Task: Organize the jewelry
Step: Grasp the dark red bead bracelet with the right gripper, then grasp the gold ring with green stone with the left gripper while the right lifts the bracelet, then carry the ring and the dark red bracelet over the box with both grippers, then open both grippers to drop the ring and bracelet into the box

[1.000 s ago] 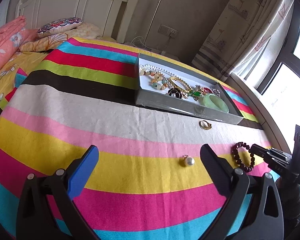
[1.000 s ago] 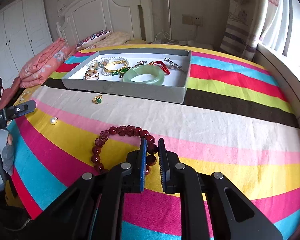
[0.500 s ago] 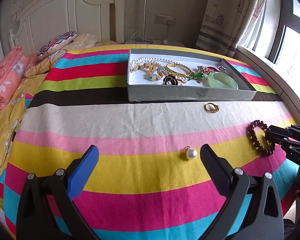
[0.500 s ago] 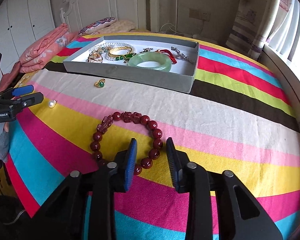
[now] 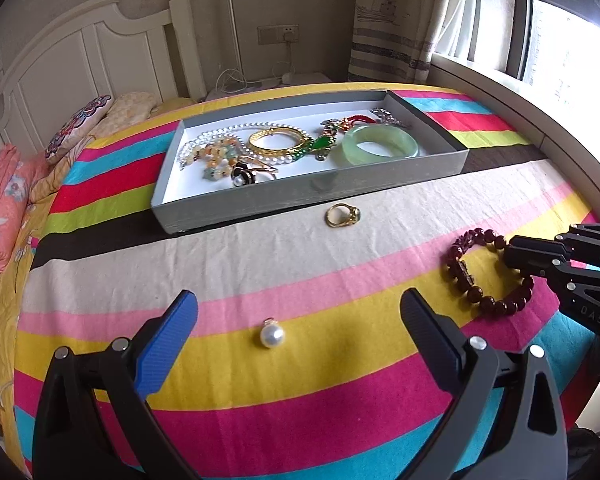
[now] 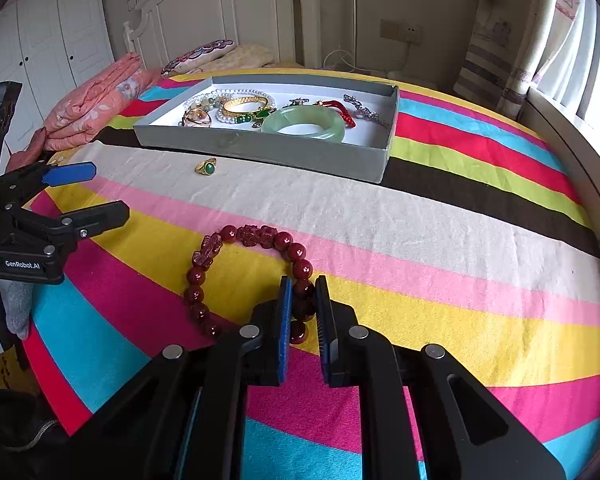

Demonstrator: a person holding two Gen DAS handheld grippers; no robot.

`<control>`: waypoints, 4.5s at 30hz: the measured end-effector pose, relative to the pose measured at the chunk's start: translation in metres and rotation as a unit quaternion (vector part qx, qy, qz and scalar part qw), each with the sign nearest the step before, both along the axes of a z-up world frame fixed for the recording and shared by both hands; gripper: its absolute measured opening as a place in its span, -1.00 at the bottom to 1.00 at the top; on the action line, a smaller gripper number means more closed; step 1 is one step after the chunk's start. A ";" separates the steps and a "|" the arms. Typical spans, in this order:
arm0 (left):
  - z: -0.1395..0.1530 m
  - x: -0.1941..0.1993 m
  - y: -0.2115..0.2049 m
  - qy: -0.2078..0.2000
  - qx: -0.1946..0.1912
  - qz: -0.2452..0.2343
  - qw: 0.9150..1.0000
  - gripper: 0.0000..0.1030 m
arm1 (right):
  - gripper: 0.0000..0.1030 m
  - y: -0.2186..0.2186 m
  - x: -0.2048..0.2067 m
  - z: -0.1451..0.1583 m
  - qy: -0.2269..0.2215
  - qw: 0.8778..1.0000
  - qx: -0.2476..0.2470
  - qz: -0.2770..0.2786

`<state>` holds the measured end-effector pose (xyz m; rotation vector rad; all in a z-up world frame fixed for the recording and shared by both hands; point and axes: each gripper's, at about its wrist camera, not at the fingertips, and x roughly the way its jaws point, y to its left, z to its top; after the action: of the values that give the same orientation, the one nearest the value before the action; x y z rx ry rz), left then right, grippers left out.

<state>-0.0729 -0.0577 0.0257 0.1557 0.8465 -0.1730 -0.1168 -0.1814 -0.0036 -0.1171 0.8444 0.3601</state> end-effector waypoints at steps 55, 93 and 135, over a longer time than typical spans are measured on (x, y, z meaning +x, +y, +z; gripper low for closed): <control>0.032 0.023 -0.023 -0.023 -0.038 -0.026 0.999 -0.53 | -0.76 -0.004 -0.028 0.050 -0.104 0.992 0.067 0.018; 0.118 0.115 0.007 -0.056 -0.046 -0.021 0.997 -0.53 | -0.76 0.019 0.112 0.156 -0.182 0.982 0.038 0.022; 0.047 0.140 0.020 -0.025 -0.108 -0.002 0.994 0.73 | 0.33 0.035 0.201 0.100 -0.065 0.995 0.059 0.047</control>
<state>0.0671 -0.0373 0.0727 -0.0407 0.7725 -0.2612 0.0841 -0.1465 0.0963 -0.0701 0.6880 0.4850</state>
